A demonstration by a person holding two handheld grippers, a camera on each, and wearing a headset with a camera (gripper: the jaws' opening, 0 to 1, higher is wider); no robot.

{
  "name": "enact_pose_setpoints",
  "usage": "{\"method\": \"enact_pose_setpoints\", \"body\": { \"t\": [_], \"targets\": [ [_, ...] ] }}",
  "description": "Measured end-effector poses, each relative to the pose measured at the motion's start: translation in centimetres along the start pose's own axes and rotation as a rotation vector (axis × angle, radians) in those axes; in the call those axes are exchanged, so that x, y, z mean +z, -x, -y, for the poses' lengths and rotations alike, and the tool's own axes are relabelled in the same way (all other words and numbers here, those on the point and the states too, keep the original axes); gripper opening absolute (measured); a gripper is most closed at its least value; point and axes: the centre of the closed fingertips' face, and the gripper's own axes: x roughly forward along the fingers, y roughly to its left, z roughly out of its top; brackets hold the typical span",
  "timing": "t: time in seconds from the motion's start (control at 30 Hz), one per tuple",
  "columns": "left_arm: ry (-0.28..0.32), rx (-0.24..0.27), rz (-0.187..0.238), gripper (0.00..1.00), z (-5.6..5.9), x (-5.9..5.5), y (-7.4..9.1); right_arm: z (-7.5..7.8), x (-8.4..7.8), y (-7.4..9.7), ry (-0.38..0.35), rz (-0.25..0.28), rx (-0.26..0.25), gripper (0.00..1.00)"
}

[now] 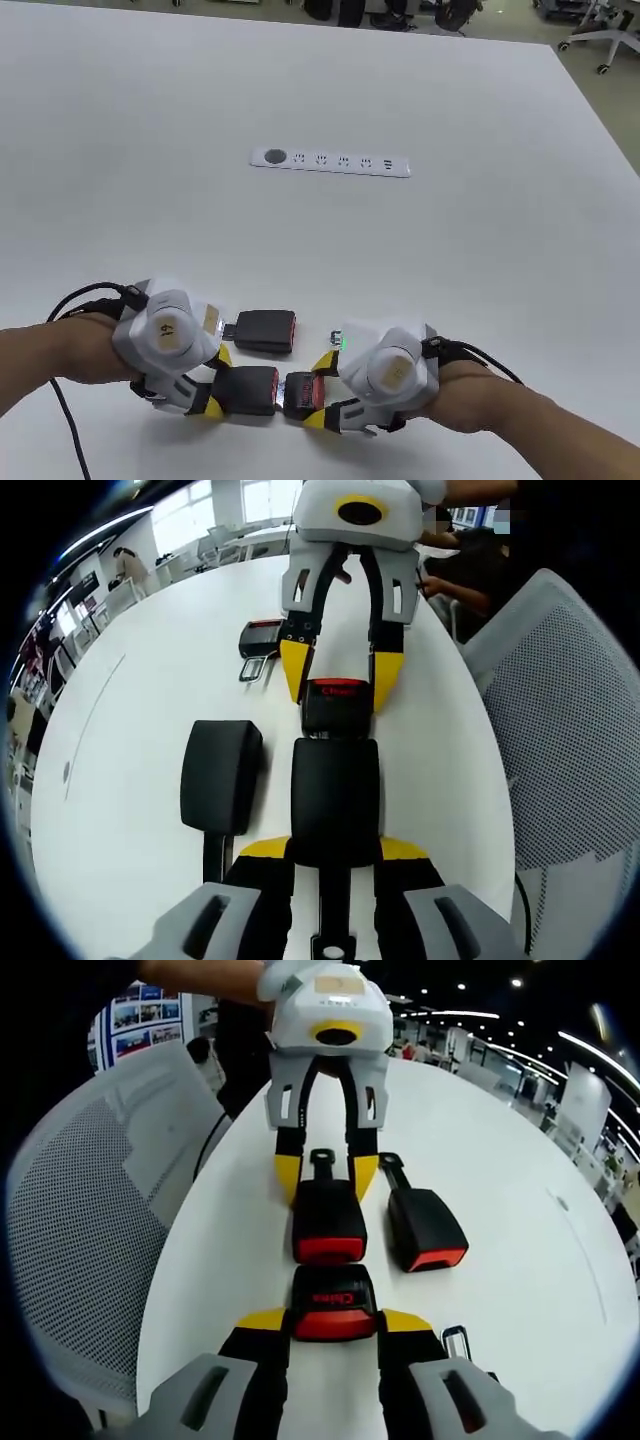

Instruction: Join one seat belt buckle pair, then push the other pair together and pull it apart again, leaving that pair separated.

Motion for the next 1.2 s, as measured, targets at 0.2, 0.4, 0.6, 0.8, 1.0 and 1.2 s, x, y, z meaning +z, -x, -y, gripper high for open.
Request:
{"method": "enact_pose_setpoints", "body": {
  "t": [0.2, 0.4, 0.6, 0.8, 1.0, 1.2],
  "targets": [
    [-0.013, 0.01, -0.008, 0.32, -0.1, -0.1, -0.1, -0.1, 0.0, -0.1, 0.028, -0.008, -0.004, 0.31],
    [-0.007, 0.011, -0.017, 0.33, -0.2, -0.2, -0.1, -0.1, -0.1, 0.1, 0.042, -0.031, 0.003, 0.32],
    [0.015, 0.028, -0.014, 0.37, -0.4, -0.1, 0.1, 0.0, -0.4, 0.4, 0.039, -0.048, -0.005, 0.32],
    [0.025, 0.032, -0.009, 0.41, -0.2, 0.1, 0.9, 0.4, -0.2, 1.1, 0.036, -0.053, -0.016, 0.36],
    [0.033, 0.053, -0.001, 0.43, -0.4, 0.7, 2.1, 1.0, 0.0, 2.1, 0.032, -0.054, -0.031, 0.41],
    [0.046, 0.072, 0.018, 0.44, -1.1, 1.3, 3.0, 1.9, 0.2, 3.4, 0.029, -0.052, -0.054, 0.42]
  ]
}}
